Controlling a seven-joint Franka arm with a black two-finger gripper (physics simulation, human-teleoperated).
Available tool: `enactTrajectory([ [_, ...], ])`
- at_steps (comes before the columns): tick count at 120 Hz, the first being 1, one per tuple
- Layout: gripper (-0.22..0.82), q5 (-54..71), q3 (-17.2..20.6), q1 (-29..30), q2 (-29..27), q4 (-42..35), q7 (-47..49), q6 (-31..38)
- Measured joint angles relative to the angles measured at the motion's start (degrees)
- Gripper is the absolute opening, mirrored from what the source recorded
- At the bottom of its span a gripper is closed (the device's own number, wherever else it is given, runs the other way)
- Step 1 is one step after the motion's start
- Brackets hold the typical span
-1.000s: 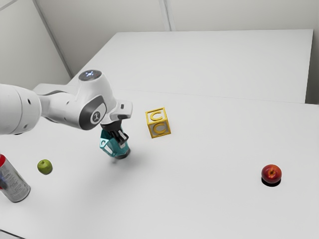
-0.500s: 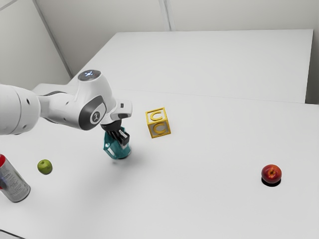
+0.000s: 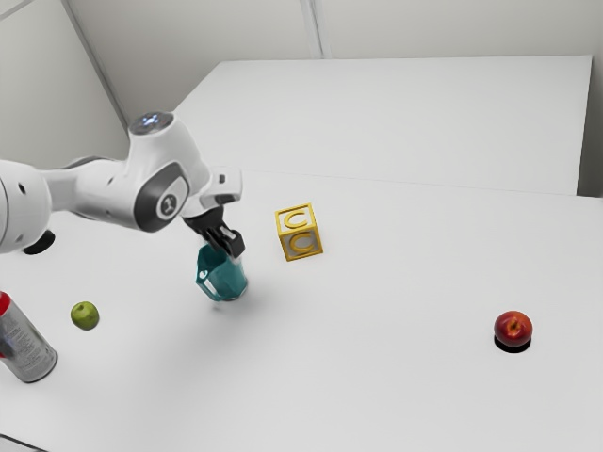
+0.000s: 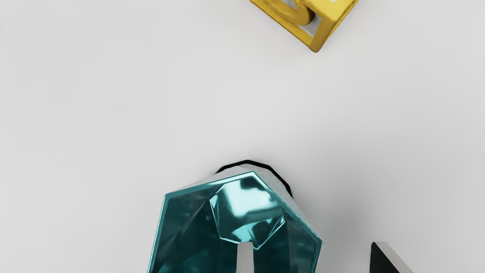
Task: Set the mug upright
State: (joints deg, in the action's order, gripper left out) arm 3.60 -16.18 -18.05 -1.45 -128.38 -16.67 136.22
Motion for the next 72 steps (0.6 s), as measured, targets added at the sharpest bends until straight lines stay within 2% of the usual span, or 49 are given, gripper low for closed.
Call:
enactTrajectory([
  [9, 0.31, 0.0, 0.1, 0.0, -0.3, 2.4, 0.1, -1.1],
  [25, 0.44, -0.5, 0.2, 0.2, 1.9, 11.4, 0.2, -6.4],
  [58, 0.56, -4.0, 0.3, 1.9, 13.7, 35.3, 1.4, -26.6],
  [72, 0.58, -5.3, 0.2, 2.0, 15.7, 38.8, 1.9, -32.8],
])
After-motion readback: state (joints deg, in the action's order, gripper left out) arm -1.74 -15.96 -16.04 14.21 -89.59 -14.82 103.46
